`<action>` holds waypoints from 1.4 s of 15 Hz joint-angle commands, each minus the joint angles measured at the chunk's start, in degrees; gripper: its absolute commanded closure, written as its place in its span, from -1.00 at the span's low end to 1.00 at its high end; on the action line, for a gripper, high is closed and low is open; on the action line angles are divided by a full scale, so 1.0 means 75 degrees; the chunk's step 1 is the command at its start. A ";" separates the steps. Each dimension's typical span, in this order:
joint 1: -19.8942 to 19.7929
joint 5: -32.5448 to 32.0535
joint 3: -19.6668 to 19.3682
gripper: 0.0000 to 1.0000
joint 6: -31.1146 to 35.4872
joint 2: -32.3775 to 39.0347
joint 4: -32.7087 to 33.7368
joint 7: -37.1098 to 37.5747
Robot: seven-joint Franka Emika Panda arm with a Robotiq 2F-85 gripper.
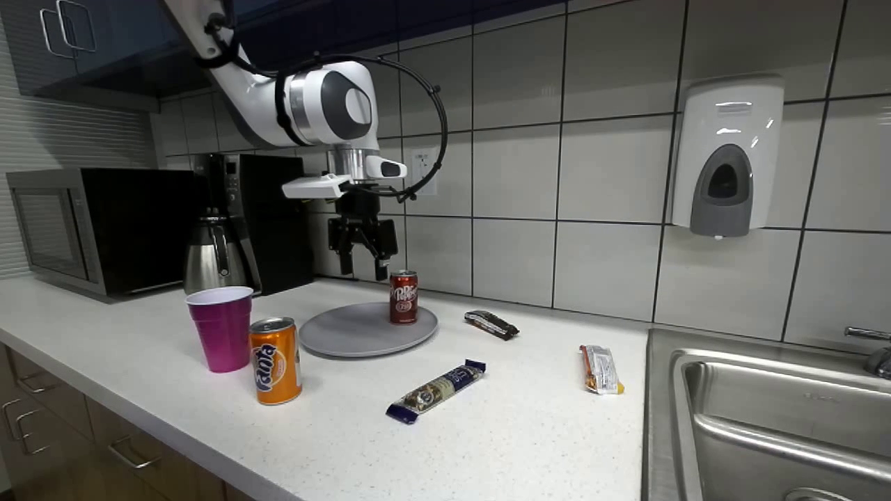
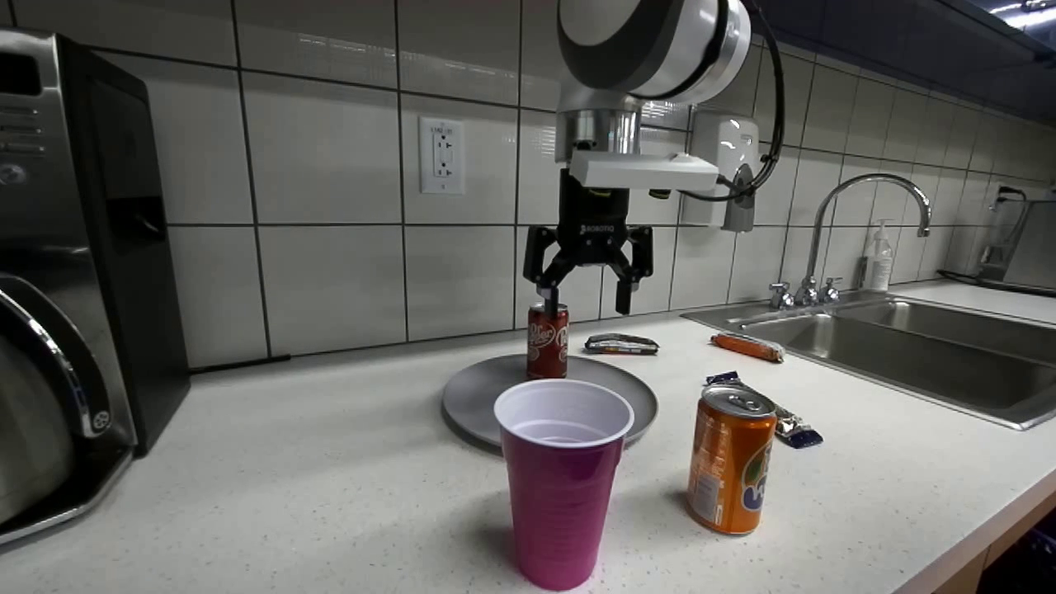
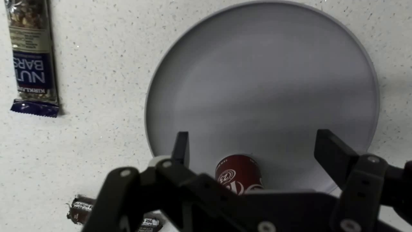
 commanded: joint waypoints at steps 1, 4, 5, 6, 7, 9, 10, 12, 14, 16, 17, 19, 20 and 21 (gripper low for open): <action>-0.0053 -0.0030 -0.0119 -1.00 -0.0370 0.0452 0.0655 -0.0418; -0.0063 -0.0026 -0.0199 -1.00 -0.0375 0.0745 0.0965 -0.0643; -0.0067 -0.0027 -0.0221 -1.00 -0.0360 0.0845 0.1065 -0.0722; -0.0081 0.0002 -0.0231 -1.00 -0.0346 0.0932 0.1153 -0.0809; -0.0092 0.0013 -0.0248 -1.00 -0.0338 0.1020 0.1248 -0.0877; -0.0064 0.0028 -0.0242 -1.00 -0.0388 0.1135 0.1447 -0.0976; -0.0071 0.0042 -0.0237 -1.00 -0.0388 0.1193 0.1536 -0.1047; -0.0067 0.0038 -0.0228 -1.00 -0.0379 0.1303 0.1692 -0.1167; -0.0074 0.0044 -0.0226 -1.00 -0.0377 0.1408 0.1834 -0.1292; -0.0090 0.0054 -0.0236 -1.00 -0.0390 0.1522 0.1962 -0.1379; -0.0089 0.0043 -0.0242 -1.00 -0.0386 0.1584 0.2031 -0.1410; -0.0089 0.0035 -0.0247 -1.00 -0.0392 0.1717 0.2181 -0.1478; -0.0086 0.0028 -0.0250 -1.00 -0.0395 0.1786 0.2255 -0.1511; -0.0085 0.0026 -0.0249 -1.00 -0.0408 0.1858 0.2340 -0.1553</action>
